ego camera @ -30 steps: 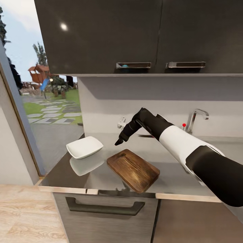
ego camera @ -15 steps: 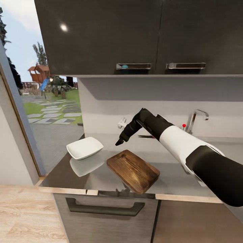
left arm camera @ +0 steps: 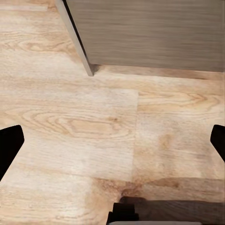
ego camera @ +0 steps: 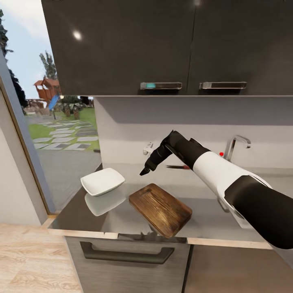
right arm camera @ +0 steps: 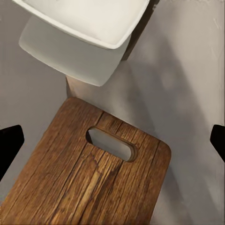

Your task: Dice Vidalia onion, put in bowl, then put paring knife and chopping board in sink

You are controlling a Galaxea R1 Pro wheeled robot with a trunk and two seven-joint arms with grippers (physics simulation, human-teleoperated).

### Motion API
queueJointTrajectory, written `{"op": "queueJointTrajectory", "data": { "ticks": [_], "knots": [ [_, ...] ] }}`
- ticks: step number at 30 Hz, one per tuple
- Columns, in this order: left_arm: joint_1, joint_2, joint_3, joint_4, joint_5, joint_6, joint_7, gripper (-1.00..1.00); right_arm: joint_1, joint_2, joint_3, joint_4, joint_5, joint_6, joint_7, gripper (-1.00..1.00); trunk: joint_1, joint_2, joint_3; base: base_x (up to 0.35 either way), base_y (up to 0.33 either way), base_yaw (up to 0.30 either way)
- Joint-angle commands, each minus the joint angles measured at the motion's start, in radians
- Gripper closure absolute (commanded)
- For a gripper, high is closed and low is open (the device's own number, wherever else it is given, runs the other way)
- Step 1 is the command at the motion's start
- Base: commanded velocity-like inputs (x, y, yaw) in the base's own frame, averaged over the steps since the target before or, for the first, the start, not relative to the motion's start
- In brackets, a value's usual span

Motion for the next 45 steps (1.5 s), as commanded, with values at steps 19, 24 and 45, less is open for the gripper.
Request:
{"op": "queueJointTrajectory", "data": {
  "ticks": [19, 24, 45],
  "knots": [
    [0.000, -0.001, 0.000, -0.001, 0.000, -0.001, 0.002, -1.00, 0.000, 0.000, 0.003, 0.048, 0.002, 0.004, 0.003, -1.00, -0.073, 0.133, 0.047, 0.000, 0.000, 0.000],
    [0.000, -0.001, 0.000, -0.001, 0.000, -0.001, 0.002, -1.00, 0.002, 0.001, 0.003, 0.049, 0.002, 0.004, 0.002, -1.00, -0.092, 0.168, 0.055, 0.000, 0.000, 0.000],
    [0.000, -0.001, -0.001, -0.001, -0.001, -0.001, 0.002, -1.00, 0.015, 0.002, 0.006, 0.050, 0.004, -0.067, 0.003, -1.00, -0.173, 0.315, 0.088, 0.000, 0.000, 0.000]
  ]
}}
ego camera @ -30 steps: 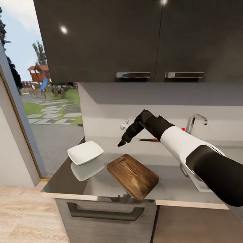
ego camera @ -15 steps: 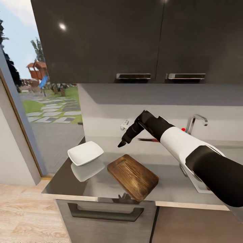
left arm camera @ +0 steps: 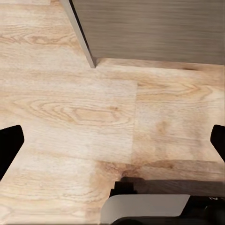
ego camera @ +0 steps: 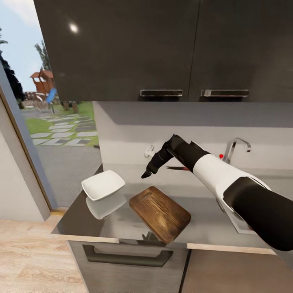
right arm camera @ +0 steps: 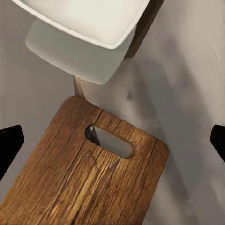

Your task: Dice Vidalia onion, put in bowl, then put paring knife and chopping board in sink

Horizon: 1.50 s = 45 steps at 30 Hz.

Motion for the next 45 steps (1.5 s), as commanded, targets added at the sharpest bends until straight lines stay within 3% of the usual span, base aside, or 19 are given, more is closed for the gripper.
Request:
{"op": "queueJointTrajectory", "data": {
  "ticks": [1, 10, 12, 17, 26, 34, 45],
  "knots": [
    [0.000, 0.000, 0.000, -0.001, 0.000, -0.002, 0.002, -1.00, 0.001, 0.000, 0.000, -0.001, 0.004, 0.006, 0.004, -1.00, -0.004, 0.006, 0.001, 0.000, 0.000, 0.000],
    [0.000, 0.000, 0.000, -0.001, -0.001, -0.002, 0.002, -1.00, 0.007, 0.000, 0.001, 0.027, 0.015, -0.012, 0.002, -1.00, -0.038, 0.069, 0.015, 0.000, 0.000, 0.000],
    [0.000, 0.000, 0.000, 0.000, -0.001, -0.002, 0.002, -1.00, 0.008, 0.004, 0.004, 0.076, 0.039, -0.080, 0.002, -1.00, -0.046, 0.083, 0.018, 0.000, 0.000, 0.000],
    [0.000, 0.000, 0.000, 0.000, -0.002, -0.002, 0.002, -1.00, 0.009, 0.008, 0.005, 0.108, 0.048, -0.109, 0.002, -1.00, -0.065, 0.118, 0.026, 0.000, 0.000, 0.000],
    [0.000, 0.000, 0.000, -0.001, -0.002, -0.002, 0.002, -1.00, 0.009, 0.014, 0.007, 0.115, 0.050, -0.116, 0.001, -1.00, -0.100, 0.181, 0.040, 0.000, 0.000, 0.000],
    [0.000, 0.000, -0.001, -0.001, -0.002, -0.002, 0.002, -1.00, 0.028, 0.038, 0.010, 0.115, 0.054, -0.116, -0.001, -1.00, -0.130, 0.237, 0.052, 0.000, 0.000, 0.000],
    [0.000, -0.004, -0.002, -0.001, -0.002, -0.002, 0.002, -1.00, 0.070, 0.054, 0.011, 0.115, 0.109, -0.118, -0.013, -1.00, -0.173, 0.314, 0.070, 0.000, 0.000, 0.000]
  ]
}}
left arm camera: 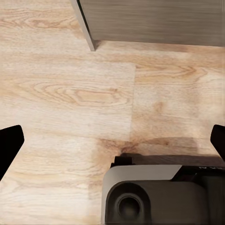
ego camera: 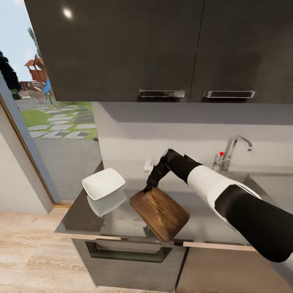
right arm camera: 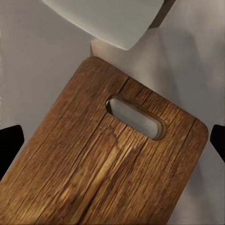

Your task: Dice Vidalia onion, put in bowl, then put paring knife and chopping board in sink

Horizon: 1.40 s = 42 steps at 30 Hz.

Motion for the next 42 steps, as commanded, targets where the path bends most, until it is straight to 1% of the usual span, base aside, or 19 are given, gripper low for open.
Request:
{"op": "queueJointTrajectory", "data": {
  "ticks": [1, 10, 14, 19, 35, 42],
  "knots": [
    [0.000, -0.002, 0.000, -0.001, -0.001, -0.002, 0.002, -1.00, 0.003, -0.001, -0.005, -0.001, 0.011, 0.006, 0.005, -1.00, -0.004, 0.006, 0.000, 0.000, 0.000, 0.000],
    [0.000, -0.004, 0.000, 0.000, -0.001, -0.002, 0.002, -1.00, 0.006, -0.010, -0.006, -0.002, 0.012, -0.001, 0.006, -1.00, -0.038, 0.069, 0.014, 0.000, 0.000, 0.000],
    [0.000, -0.004, 0.000, 0.000, -0.001, -0.002, 0.002, -1.00, 0.006, -0.015, -0.006, -0.002, 0.011, -0.039, 0.008, -1.00, -0.054, 0.097, 0.021, 0.000, 0.000, 0.000],
    [0.000, -0.004, 0.000, 0.000, -0.001, -0.002, 0.002, -1.00, 0.006, -0.016, -0.005, -0.002, 0.012, -0.053, 0.009, -1.00, -0.054, 0.097, 0.013, 0.000, 0.000, 0.000],
    [0.000, -0.004, -0.003, -0.002, -0.002, -0.003, 0.002, -1.00, 0.006, -0.016, -0.006, -0.001, 0.012, -0.055, 0.009, -1.00, -0.054, 0.097, -0.007, 0.002, 0.001, 0.000],
    [0.000, -0.004, -0.003, -0.001, -0.002, -0.002, 0.001, -1.00, 0.006, -0.018, -0.006, -0.001, 0.012, -0.055, 0.007, -1.00, -0.054, 0.097, -0.014, 0.181, 0.136, 0.000]
  ]
}}
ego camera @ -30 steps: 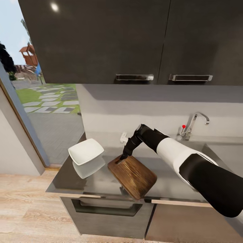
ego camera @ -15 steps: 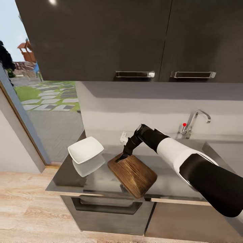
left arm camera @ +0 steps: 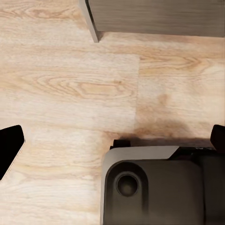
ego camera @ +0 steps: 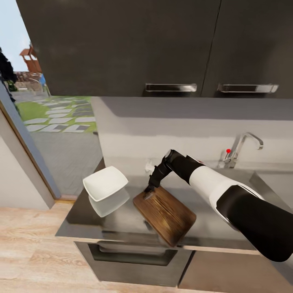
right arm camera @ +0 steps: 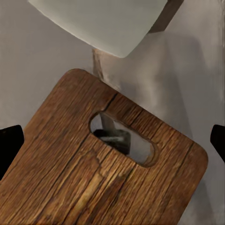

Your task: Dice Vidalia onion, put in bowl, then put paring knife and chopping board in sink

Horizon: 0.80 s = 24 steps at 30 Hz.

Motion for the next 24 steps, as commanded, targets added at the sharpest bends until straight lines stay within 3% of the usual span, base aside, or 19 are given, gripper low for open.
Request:
{"op": "queueJointTrajectory", "data": {
  "ticks": [1, 6, 19, 24],
  "knots": [
    [0.000, 0.000, 0.000, -0.001, -0.001, -0.002, 0.002, -1.00, -0.001, 0.000, -0.005, -0.001, 0.008, 0.007, 0.005, -1.00, 0.001, -0.001, -0.002, 0.246, 0.183, 0.000],
    [0.000, 0.000, -0.002, 0.000, -0.001, -0.003, 0.002, -1.00, -0.001, 0.000, -0.005, -0.001, 0.008, 0.007, 0.005, -1.00, 0.001, -0.001, -0.007, 0.156, 0.118, 0.000],
    [0.000, 0.000, -0.002, 0.000, -0.001, -0.003, 0.003, -1.00, -0.001, -0.002, -0.005, 0.011, 0.008, 0.005, 0.003, -1.00, 0.001, -0.001, -0.012, 0.012, 0.009, 0.000],
    [0.000, 0.000, -0.002, 0.000, -0.001, -0.003, 0.003, -1.00, -0.001, -0.019, -0.005, 0.014, 0.008, 0.004, 0.004, -1.00, 0.001, -0.001, -0.012, 0.000, 0.000, 0.000]
  ]
}}
